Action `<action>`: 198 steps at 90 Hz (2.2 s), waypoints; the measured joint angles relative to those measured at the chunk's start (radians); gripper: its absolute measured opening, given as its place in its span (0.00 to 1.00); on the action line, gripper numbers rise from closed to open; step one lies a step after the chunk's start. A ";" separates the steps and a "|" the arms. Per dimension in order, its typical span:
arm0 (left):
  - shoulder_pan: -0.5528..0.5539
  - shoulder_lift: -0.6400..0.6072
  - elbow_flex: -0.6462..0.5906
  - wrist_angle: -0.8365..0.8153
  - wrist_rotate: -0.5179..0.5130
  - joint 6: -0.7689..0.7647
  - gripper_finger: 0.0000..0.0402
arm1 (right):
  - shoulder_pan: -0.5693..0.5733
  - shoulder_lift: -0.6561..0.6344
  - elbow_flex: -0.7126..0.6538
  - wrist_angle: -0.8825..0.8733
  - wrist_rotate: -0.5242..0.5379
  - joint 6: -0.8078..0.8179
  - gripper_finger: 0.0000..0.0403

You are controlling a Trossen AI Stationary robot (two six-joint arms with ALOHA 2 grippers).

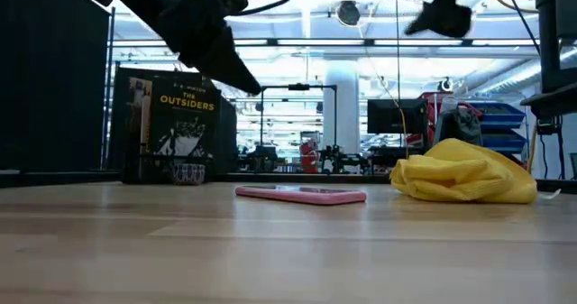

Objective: Apply microfiber cloth
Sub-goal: Spray the back of the pink cellphone using the spray bottle

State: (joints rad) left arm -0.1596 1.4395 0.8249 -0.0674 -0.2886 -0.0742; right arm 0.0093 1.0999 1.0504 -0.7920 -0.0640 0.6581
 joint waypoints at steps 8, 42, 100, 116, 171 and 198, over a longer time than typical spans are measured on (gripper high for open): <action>0.000 0.000 0.000 0.000 0.000 0.000 0.00 | 0.000 0.059 0.000 -0.076 -0.042 0.021 0.63; -0.008 0.000 0.000 -0.020 0.001 0.001 0.00 | 0.108 0.335 0.000 -0.233 -0.151 0.148 0.63; -0.008 0.000 0.000 -0.030 0.002 0.002 0.00 | 0.448 0.404 0.000 -0.237 -0.150 0.434 0.63; -0.008 0.000 0.000 -0.030 0.001 0.002 0.00 | 0.546 0.404 0.002 -0.229 -0.187 0.471 0.63; -0.014 0.000 0.001 -0.050 0.002 0.002 0.00 | 0.482 0.355 0.701 -0.772 0.094 0.215 0.63; -0.018 0.000 -0.033 -0.055 0.002 0.002 0.00 | 0.585 0.281 0.726 -0.779 0.080 0.247 0.63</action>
State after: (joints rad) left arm -0.1781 1.4395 0.7921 -0.1221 -0.2867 -0.0723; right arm 0.5942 1.3810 1.7760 -1.5709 0.0156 0.9051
